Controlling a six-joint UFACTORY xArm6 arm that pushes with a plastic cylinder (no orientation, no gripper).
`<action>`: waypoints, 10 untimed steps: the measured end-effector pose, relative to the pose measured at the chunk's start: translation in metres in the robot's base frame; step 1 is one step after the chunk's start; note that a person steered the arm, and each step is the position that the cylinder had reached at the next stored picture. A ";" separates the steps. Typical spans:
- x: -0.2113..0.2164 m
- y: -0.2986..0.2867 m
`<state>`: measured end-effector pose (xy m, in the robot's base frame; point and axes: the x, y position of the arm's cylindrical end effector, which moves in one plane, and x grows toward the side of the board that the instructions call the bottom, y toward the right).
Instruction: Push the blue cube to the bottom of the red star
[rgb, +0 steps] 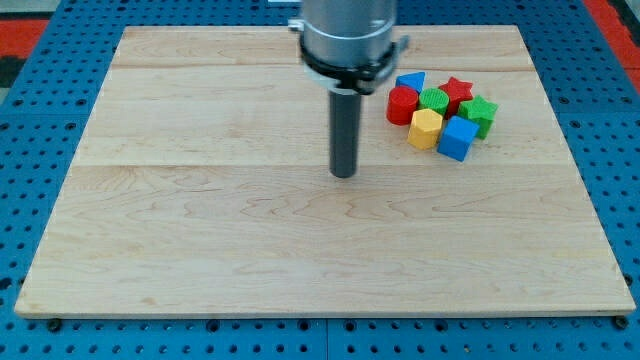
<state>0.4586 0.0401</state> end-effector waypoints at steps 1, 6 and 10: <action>0.015 0.048; 0.009 0.181; -0.025 0.126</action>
<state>0.4334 0.1663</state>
